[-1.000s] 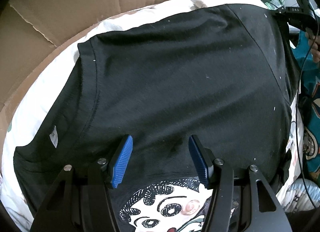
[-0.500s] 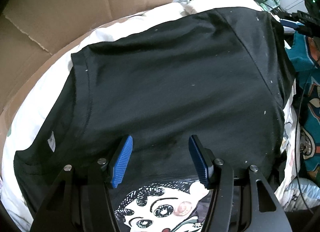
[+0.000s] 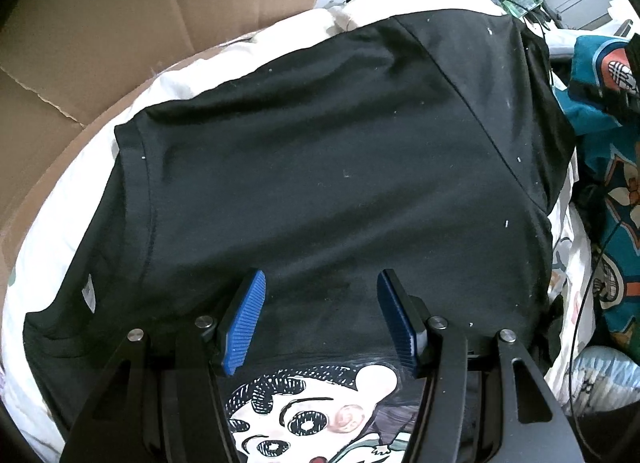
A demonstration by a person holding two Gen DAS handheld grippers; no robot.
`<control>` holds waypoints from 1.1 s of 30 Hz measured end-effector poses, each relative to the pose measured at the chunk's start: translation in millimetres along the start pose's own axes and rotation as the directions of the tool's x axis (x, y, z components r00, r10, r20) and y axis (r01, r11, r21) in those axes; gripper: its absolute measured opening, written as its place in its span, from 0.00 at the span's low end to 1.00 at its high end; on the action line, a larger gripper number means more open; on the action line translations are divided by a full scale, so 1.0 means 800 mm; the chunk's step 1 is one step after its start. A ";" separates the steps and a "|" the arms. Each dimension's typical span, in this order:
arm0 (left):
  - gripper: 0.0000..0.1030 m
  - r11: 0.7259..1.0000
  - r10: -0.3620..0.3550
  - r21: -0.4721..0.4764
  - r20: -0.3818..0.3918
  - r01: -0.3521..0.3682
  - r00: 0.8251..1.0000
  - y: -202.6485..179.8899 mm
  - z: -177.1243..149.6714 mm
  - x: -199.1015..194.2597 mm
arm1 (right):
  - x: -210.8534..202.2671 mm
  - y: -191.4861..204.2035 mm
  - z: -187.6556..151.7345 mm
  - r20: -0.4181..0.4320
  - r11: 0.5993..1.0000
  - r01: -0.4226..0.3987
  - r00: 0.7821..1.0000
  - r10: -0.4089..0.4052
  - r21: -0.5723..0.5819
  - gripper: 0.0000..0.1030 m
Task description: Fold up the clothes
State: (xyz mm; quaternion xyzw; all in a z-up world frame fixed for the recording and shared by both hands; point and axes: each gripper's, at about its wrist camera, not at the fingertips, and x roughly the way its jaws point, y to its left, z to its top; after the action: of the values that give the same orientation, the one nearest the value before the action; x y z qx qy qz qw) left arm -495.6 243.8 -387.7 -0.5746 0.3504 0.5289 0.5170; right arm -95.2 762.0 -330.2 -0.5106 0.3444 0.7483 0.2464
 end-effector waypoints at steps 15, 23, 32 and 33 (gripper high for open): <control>0.57 1.000 -0.003 0.008 0.018 0.003 1.000 0.043 -0.021 -0.022 | -0.018 -0.019 -0.088 0.138 0.984 -0.118 0.985 0.099 0.131 0.45; 0.57 0.999 -0.021 0.036 0.047 0.019 0.999 0.057 -0.037 -0.041 | 0.004 -0.047 -0.105 0.156 0.960 -0.154 0.981 0.119 0.235 0.45; 0.57 0.998 -0.007 0.058 0.033 0.005 0.999 0.079 -0.057 -0.046 | 0.033 -0.076 -0.096 0.198 0.921 -0.238 0.963 0.182 0.309 0.45; 0.57 0.998 -0.007 0.061 0.032 0.005 0.999 0.082 -0.059 -0.046 | 0.032 -0.077 -0.094 0.203 0.920 -0.240 0.962 0.182 0.309 0.45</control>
State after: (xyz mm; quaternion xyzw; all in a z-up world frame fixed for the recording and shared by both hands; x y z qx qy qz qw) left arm -553.5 178.4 -370.7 -0.5510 0.3562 0.5256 0.5416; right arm -15.1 744.0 -388.5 -0.3558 0.4959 0.7429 0.2749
